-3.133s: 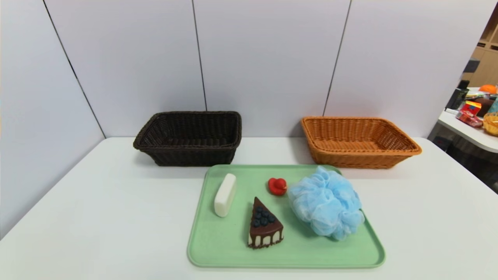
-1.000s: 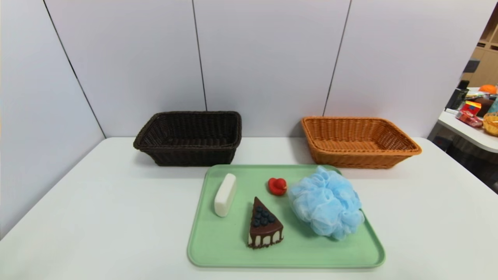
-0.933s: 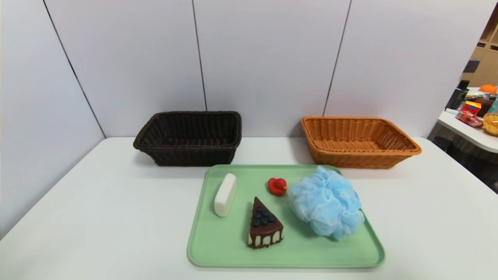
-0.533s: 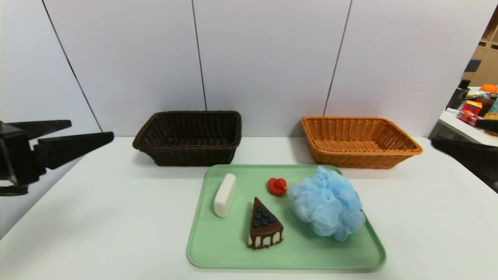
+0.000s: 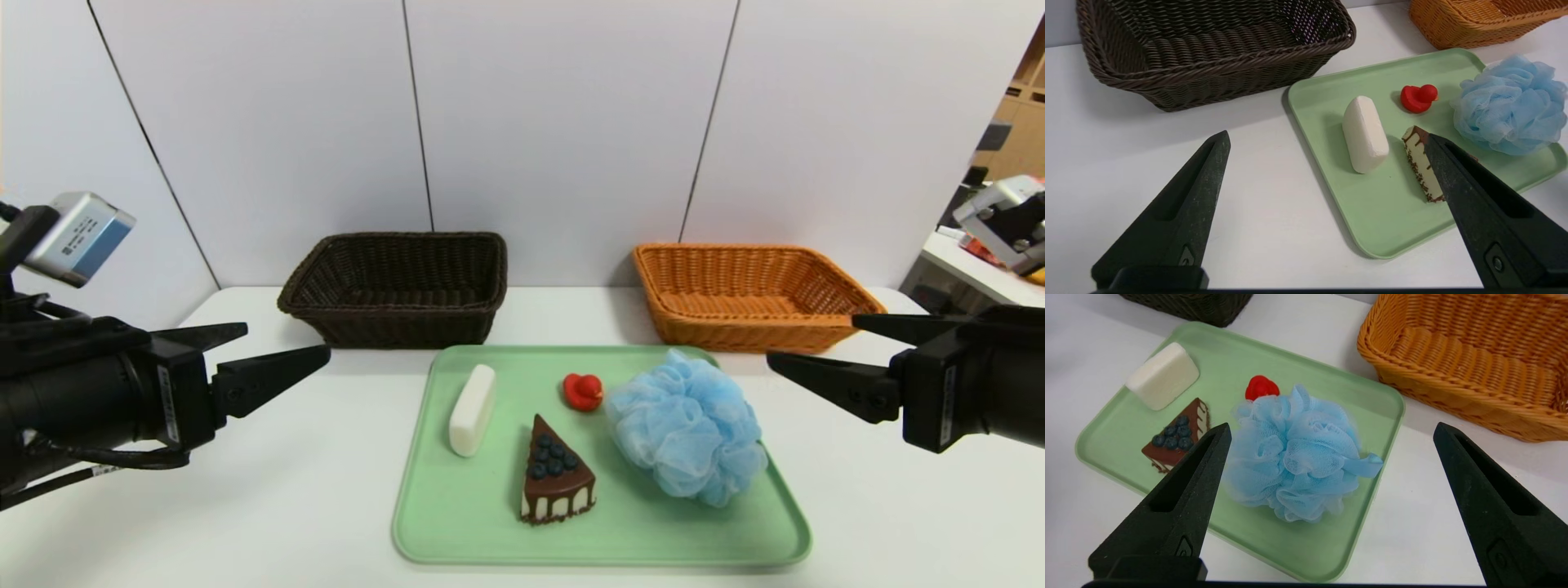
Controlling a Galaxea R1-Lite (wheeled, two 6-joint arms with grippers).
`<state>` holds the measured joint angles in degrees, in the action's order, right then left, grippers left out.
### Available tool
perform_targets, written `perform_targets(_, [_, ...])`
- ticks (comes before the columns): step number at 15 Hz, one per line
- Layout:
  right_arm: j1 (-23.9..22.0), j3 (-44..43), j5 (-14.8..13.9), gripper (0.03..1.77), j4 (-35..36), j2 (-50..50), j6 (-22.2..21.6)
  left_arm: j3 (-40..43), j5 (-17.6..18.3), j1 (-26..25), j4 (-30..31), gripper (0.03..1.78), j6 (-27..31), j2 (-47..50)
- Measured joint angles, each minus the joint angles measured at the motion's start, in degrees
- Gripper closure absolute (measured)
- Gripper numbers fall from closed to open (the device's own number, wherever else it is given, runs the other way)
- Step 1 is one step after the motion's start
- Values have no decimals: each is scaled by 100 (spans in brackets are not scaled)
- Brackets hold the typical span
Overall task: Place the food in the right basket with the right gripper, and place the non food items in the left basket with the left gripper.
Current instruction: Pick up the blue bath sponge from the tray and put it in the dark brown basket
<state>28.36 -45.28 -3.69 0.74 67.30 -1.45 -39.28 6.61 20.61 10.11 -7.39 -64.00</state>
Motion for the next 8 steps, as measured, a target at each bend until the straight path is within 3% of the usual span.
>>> perform_targets(8, [684,137,15,9,29,450,-378,45,-286,311,-18,12,0,2])
